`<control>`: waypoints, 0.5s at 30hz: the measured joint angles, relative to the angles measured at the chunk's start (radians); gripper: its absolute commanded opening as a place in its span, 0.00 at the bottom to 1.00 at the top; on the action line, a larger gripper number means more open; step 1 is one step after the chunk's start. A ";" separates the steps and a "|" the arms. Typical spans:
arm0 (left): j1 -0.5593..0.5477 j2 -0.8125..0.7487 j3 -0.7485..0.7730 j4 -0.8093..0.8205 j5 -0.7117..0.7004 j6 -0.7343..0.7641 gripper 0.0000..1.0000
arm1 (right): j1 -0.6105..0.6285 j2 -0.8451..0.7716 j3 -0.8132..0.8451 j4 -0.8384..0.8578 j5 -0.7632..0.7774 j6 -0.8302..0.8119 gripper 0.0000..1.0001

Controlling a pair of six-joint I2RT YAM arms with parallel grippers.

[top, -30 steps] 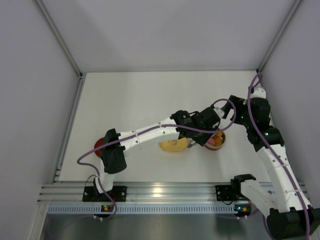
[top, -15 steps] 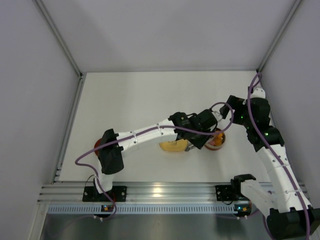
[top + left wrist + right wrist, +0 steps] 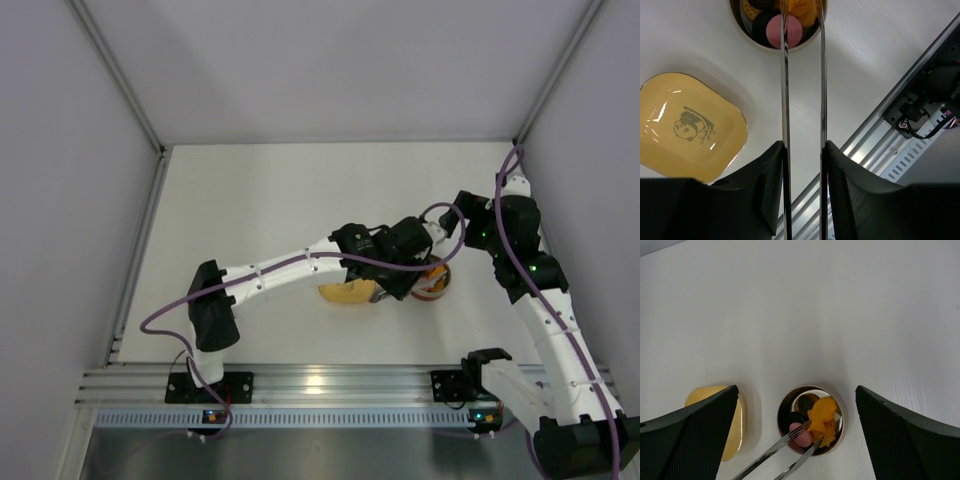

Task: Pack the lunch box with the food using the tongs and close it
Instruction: Place the fake food in the packing box.

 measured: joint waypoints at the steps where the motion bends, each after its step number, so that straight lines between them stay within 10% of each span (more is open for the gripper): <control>1: 0.000 -0.005 0.000 -0.001 -0.001 0.000 0.43 | 0.000 0.000 0.000 0.000 0.000 0.000 0.99; 15: 0.067 -0.107 -0.089 -0.015 -0.162 -0.065 0.44 | 0.000 -0.008 0.000 0.000 0.000 0.000 0.99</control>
